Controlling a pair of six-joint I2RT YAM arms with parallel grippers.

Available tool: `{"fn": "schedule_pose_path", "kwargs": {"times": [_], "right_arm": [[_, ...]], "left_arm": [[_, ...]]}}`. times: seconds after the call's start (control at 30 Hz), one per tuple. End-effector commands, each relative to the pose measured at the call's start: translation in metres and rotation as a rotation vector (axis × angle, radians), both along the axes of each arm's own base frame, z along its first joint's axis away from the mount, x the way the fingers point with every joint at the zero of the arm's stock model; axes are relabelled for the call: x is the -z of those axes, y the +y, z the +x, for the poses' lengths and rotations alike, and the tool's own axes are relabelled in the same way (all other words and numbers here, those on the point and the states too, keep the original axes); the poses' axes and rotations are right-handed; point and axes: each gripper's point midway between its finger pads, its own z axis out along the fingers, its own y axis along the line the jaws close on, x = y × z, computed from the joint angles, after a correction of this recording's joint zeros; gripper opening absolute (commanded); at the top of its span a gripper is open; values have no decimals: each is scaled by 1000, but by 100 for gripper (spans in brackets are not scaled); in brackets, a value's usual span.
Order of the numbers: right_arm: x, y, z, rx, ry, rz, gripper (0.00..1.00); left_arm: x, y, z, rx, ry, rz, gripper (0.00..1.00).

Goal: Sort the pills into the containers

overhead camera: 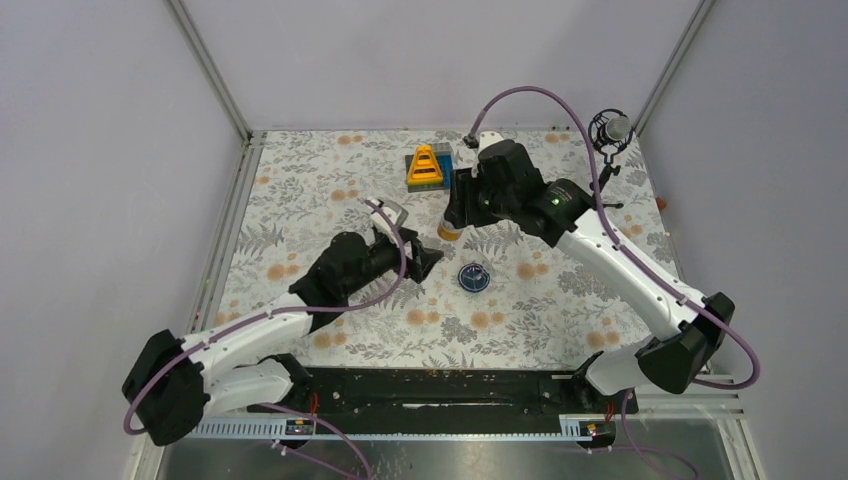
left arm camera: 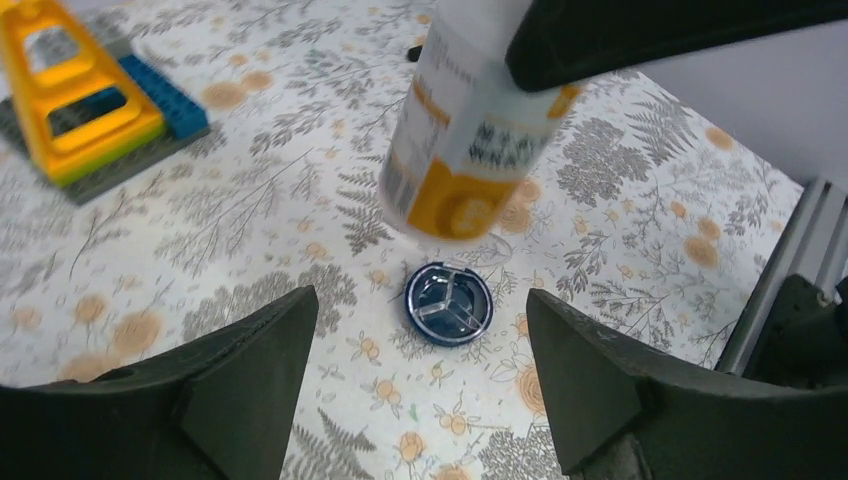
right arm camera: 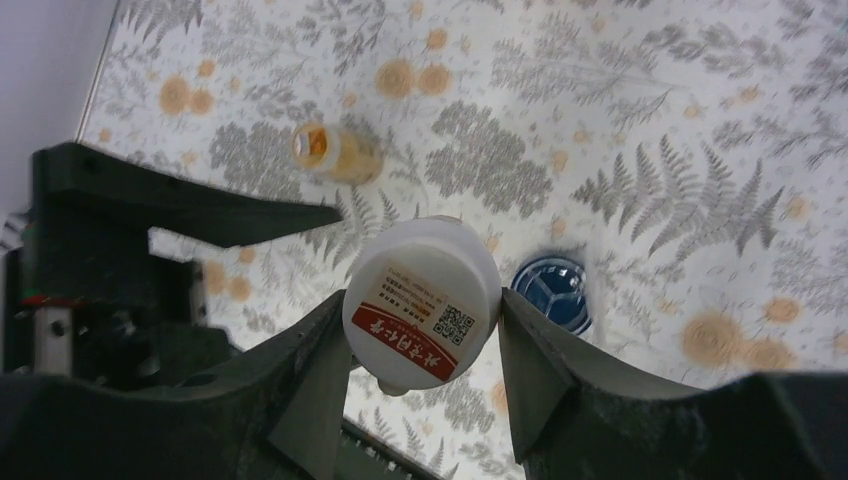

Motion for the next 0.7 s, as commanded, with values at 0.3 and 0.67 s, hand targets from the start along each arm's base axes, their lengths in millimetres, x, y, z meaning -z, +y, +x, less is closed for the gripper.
{"fn": "schedule_pose_path", "kwargs": {"times": [0.3,0.67], "right_arm": [[-16,-8,-55,-56,143,106,46],[-31,-5,-66,-105,140,156,47]], "left_arm": [[-57,-67,-22,382,-285,-89,77],[-64,-72,-21,357,-218,-239,54]]}}
